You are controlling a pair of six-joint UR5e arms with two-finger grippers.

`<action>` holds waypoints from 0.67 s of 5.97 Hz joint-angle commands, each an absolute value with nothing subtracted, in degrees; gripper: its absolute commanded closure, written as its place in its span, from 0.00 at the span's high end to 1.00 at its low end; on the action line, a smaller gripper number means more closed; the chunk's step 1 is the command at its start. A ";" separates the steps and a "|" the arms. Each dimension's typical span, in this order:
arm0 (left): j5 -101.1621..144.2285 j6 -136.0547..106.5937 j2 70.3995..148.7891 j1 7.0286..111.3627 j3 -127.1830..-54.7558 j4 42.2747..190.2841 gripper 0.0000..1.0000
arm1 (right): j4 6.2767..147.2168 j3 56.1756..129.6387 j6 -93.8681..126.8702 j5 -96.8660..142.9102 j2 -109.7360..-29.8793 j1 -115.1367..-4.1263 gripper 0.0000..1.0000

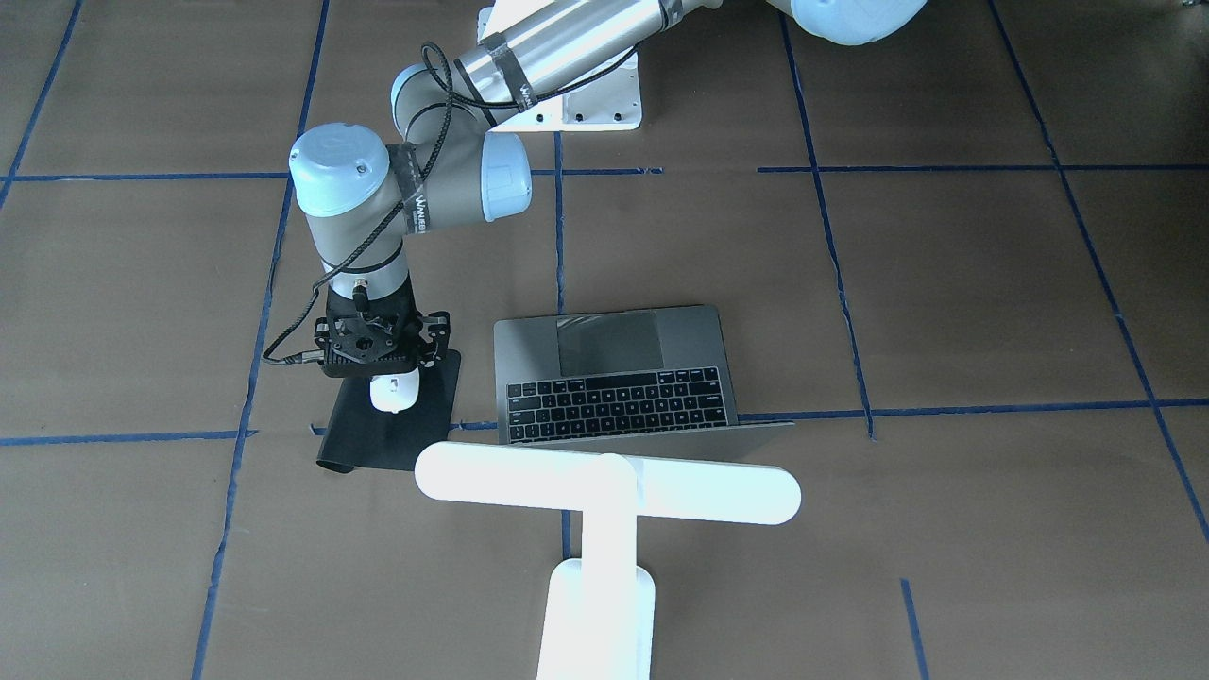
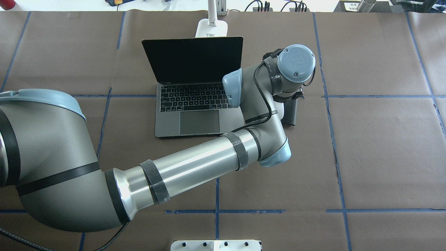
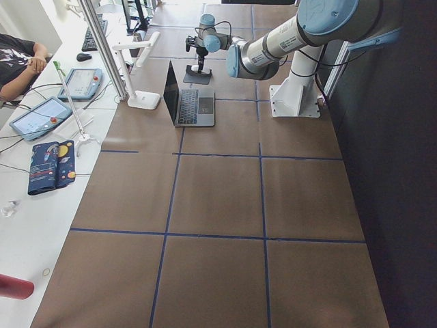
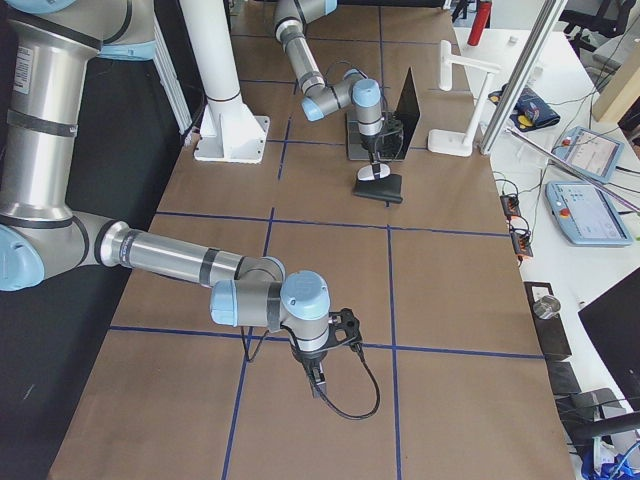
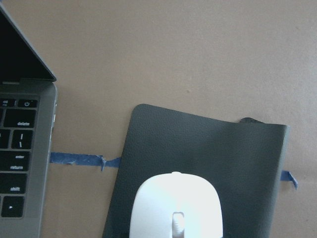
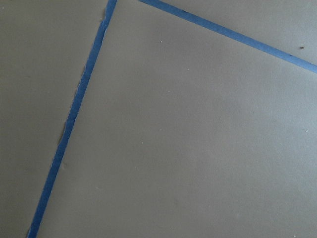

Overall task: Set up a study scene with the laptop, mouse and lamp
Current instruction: 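Carry the white mouse with the left gripper onto the mouse pad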

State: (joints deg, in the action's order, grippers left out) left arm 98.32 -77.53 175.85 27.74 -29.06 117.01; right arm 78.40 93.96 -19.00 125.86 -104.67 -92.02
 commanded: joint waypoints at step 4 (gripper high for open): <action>96.24 -78.57 177.63 24.79 -24.17 122.87 0.90 | 78.40 93.34 -19.07 125.86 -104.94 -92.02 1.00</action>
State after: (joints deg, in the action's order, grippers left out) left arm 96.23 -78.42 177.62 25.01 -24.30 122.38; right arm 78.40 93.36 -19.01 125.86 -104.89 -92.02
